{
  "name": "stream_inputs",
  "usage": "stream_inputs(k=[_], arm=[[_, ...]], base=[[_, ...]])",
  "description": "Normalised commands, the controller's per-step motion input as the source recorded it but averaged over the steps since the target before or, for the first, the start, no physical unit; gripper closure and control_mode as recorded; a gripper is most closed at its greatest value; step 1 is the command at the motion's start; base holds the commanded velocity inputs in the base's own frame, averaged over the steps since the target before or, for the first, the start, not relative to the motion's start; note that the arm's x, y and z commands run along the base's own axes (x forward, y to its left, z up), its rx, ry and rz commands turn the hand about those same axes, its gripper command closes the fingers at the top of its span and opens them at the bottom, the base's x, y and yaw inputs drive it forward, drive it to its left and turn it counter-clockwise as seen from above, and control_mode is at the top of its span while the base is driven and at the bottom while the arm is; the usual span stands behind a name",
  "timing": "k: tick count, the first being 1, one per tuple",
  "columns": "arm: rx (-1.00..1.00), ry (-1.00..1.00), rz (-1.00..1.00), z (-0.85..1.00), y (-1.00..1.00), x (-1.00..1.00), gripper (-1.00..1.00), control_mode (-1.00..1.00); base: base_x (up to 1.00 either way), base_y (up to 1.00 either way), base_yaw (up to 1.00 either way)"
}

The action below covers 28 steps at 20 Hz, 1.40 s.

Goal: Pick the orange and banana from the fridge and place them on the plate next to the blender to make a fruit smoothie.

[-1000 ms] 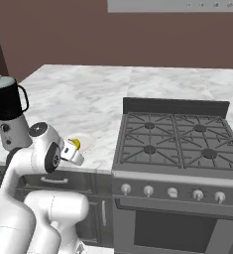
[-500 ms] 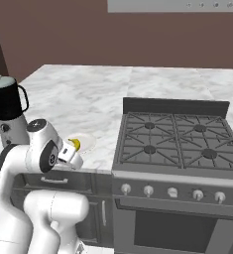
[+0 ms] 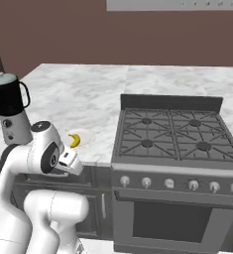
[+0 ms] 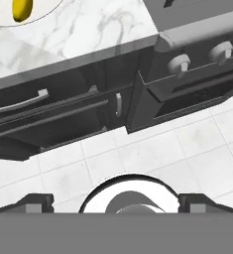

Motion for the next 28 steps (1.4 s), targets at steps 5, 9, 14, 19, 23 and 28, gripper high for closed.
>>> stream_inputs(k=[5,9,14,19,23,28], arm=[[0.0,0.0,0.0,0.0,0.0,0.0,-1.0,1.0],[0.0,0.0,0.0,0.0,0.0,0.0,-1.0,1.0],[0.0,0.0,0.0,0.0,0.0,0.0,-1.0,1.0],[0.0,0.0,0.0,0.0,0.0,0.0,-1.0,1.0],[0.0,0.0,0.0,0.0,0.0,0.0,-1.0,1.0],[0.0,0.0,0.0,0.0,0.0,0.0,-1.0,1.0]], base=[[-0.61,0.41,-0.45],[-0.41,0.67,-0.58],[-0.14,0.85,-0.63],[0.0,0.71,-0.72],[-0.04,0.46,-0.82],[-0.05,0.43,-0.83]])
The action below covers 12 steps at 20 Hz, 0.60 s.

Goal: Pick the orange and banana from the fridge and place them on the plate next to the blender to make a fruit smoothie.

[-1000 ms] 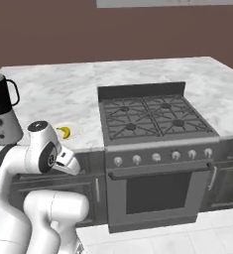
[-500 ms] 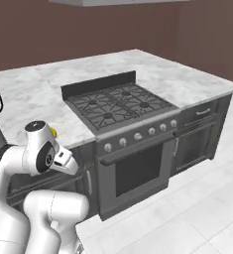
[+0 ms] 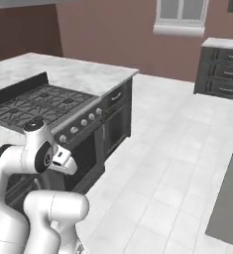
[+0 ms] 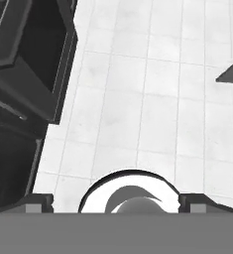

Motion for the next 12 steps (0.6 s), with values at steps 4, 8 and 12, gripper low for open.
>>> stream_inputs(k=[4,8,12], arm=[[0.0,0.0,0.0,0.0,0.0,0.0,-1.0,1.0],[0.0,0.0,0.0,0.0,0.0,0.0,-1.0,1.0],[0.0,0.0,0.0,0.0,0.0,0.0,-1.0,1.0]], base=[[0.0,0.46,-0.82],[0.0,0.29,-0.81],[0.06,0.0,-0.81]])
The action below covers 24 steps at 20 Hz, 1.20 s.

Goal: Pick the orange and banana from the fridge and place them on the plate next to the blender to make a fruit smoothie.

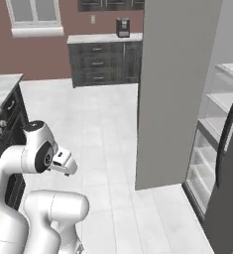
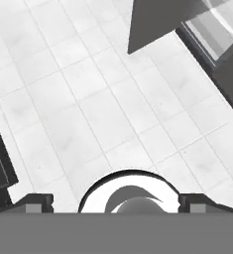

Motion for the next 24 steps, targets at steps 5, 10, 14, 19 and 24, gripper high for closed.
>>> stream_inputs(k=[5,10,14,19,24], arm=[[0.0,0.0,0.0,0.0,0.0,0.0,-1.0,1.0],[0.0,0.0,0.0,0.0,0.0,0.0,-1.0,1.0],[0.0,0.0,0.0,0.0,0.0,0.0,-1.0,1.0],[0.0,0.0,0.0,0.0,0.0,0.0,-1.0,1.0],[0.0,0.0,0.0,0.0,0.0,0.0,-1.0,1.0]], base=[[0.4,0.0,-0.77],[0.79,0.0,-0.56],[0.88,0.0,-0.33],[0.73,0.0,-0.31],[0.73,0.0,-0.25]])
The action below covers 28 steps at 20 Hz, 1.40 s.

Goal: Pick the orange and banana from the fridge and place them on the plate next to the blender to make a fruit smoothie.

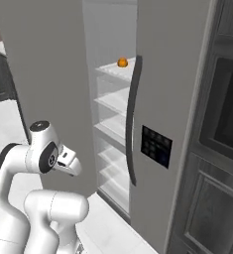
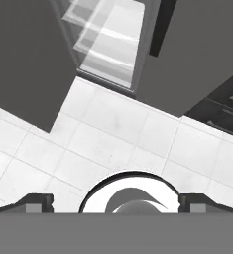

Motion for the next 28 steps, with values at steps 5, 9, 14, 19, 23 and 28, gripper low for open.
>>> stream_inputs(k=[5,9,14,19,23,28], arm=[[0.0,0.0,0.0,0.0,0.0,0.0,-1.0,1.0],[0.0,0.0,0.0,0.0,0.0,0.0,-1.0,1.0],[0.0,0.0,0.0,0.0,0.0,0.0,-1.0,1.0],[0.0,0.0,0.0,0.0,0.0,0.0,-1.0,1.0],[0.0,0.0,0.0,0.0,0.0,0.0,-1.0,1.0],[0.0,0.0,0.0,0.0,0.0,0.0,-1.0,1.0]], base=[[0.74,0.09,-0.24],[0.58,0.34,-0.32],[0.47,0.45,-0.29],[0.63,0.04,-0.17],[0.56,0.12,-0.14],[0.42,0.4,-0.14]])
